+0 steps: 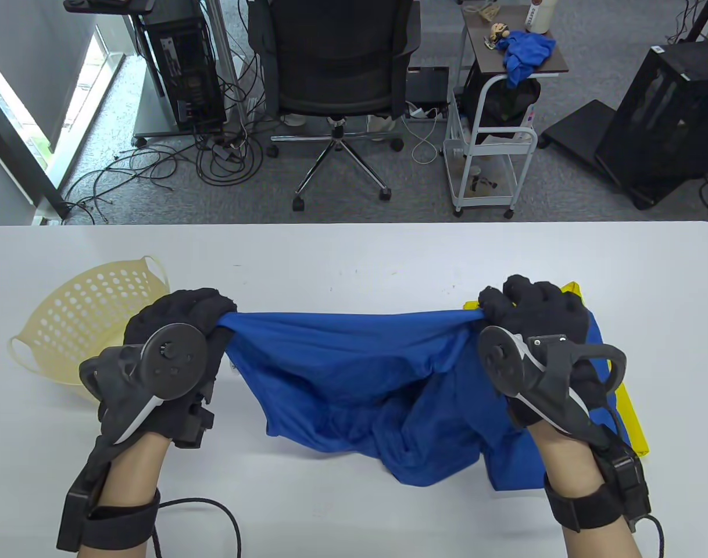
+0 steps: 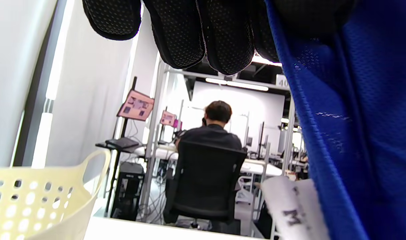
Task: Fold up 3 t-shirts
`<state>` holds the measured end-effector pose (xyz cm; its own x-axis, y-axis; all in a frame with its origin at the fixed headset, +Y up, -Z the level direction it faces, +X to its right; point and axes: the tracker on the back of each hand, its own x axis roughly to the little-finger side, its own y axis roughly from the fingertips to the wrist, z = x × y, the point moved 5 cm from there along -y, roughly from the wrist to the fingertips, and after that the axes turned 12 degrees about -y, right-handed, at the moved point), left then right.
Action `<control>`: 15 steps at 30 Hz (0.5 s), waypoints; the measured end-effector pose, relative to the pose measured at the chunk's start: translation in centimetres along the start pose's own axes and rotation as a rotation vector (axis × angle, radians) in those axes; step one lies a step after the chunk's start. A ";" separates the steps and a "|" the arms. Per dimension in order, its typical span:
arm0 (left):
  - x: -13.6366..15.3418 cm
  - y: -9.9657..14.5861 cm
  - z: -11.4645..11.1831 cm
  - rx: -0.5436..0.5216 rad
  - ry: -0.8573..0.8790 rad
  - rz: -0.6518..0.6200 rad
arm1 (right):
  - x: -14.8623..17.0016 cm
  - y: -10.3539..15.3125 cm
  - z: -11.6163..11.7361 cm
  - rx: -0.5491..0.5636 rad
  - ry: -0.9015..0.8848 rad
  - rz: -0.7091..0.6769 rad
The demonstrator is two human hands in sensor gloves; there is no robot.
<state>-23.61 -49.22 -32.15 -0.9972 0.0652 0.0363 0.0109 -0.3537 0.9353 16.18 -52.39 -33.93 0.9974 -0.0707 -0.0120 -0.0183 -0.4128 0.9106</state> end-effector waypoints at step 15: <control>0.7 0.5 -5.3 0.144 -0.207 0.016 | -1.2 7.0 15.8 -0.500 -0.016 -0.230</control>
<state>-24.65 -54.25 -33.52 -0.9606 0.2556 0.1091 0.0519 -0.2204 0.9740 13.80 -69.53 -34.12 0.9705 -0.0450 -0.2368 0.2393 0.0623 0.9689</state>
